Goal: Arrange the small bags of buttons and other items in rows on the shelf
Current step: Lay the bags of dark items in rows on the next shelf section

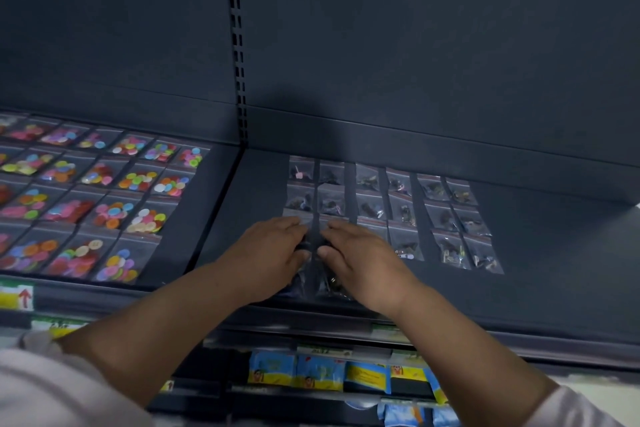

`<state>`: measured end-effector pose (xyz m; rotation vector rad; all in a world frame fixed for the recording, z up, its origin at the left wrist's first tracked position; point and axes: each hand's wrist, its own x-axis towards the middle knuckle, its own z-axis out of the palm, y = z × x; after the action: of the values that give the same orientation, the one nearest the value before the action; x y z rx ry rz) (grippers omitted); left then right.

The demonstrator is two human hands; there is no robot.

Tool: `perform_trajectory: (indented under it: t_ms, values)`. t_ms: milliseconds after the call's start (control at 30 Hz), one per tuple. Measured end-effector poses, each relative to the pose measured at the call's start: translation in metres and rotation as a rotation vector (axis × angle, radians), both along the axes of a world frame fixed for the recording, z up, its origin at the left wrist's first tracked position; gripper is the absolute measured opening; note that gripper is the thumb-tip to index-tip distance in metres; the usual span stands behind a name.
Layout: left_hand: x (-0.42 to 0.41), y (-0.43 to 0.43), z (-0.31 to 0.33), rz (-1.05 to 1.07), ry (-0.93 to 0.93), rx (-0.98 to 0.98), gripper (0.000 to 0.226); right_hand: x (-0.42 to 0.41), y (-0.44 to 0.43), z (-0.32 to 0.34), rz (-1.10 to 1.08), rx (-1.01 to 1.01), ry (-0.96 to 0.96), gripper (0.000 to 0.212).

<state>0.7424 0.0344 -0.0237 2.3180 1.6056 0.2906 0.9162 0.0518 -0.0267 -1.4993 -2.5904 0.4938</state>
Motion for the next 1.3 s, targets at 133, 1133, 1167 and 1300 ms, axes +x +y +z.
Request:
perform_trajectory:
  t_ms: [133, 1133, 1167, 1300]
  values:
    - [-0.005, 0.000, 0.005, 0.037, -0.023, 0.056, 0.045, -0.001, 0.002, 0.007, -0.030, 0.050, -0.008, 0.044]
    - [-0.338, -0.184, 0.064, 0.607, 0.166, 0.208, 0.062, -0.337, -0.079, 0.066, 0.386, 0.250, 0.009, 0.053]
    - [-0.356, -0.194, 0.067, 0.622, 0.175, 0.218, 0.064, -0.356, -0.086, 0.067, 0.398, 0.255, 0.008, 0.054]
    - [-0.429, -0.233, 0.075, 0.690, 0.177, 0.226, 0.062, -0.431, -0.114, 0.074, 0.435, 0.300, 0.017, 0.049]
